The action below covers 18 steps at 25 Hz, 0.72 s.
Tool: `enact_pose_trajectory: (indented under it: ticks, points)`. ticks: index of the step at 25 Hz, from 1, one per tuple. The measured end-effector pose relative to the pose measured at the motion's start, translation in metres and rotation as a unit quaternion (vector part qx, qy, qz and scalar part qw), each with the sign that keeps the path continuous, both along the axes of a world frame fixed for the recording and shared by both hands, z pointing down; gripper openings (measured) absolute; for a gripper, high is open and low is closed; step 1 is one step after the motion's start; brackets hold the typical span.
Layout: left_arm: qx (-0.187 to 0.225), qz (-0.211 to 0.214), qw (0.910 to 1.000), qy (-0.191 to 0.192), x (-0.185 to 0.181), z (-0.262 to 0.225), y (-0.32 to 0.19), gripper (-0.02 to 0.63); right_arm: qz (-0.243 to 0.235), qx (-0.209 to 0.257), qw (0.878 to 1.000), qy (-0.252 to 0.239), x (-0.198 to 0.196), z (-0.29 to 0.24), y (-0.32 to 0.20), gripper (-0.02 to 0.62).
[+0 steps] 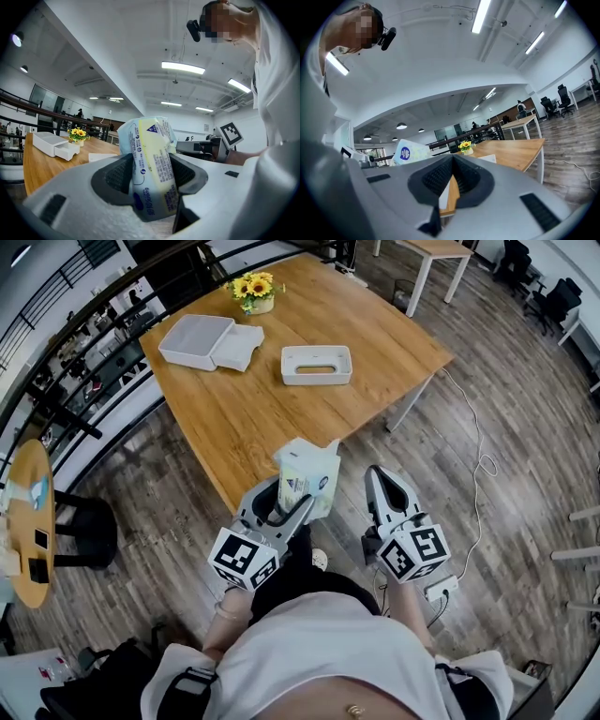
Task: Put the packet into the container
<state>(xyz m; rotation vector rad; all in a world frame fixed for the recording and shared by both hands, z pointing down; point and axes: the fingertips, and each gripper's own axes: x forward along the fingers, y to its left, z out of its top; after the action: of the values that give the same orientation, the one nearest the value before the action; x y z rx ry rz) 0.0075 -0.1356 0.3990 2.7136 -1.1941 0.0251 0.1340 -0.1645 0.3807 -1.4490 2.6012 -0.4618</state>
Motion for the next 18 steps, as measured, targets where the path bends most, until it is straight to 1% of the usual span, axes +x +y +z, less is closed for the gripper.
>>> enact_pose_trajectory:
  ticks: [8, 13, 18]
  points:
    - [-0.002, 0.003, 1.0000, -0.001, 0.008, 0.005, -0.030, 0.225, 0.013, -0.012, 1.000, 0.004, 0.014, 0.009, -0.021, 0.011]
    - [-0.003, 0.008, 1.0000, -0.003, 0.010, 0.007, -0.061, 0.225, 0.006, -0.008, 1.000, 0.004, 0.011, 0.007, -0.052, 0.011]
    - [-0.001, 0.003, 1.0000, -0.001, 0.011, 0.006, -0.100, 0.225, -0.002, -0.011, 1.000, 0.008, 0.010, 0.007, -0.090, 0.011]
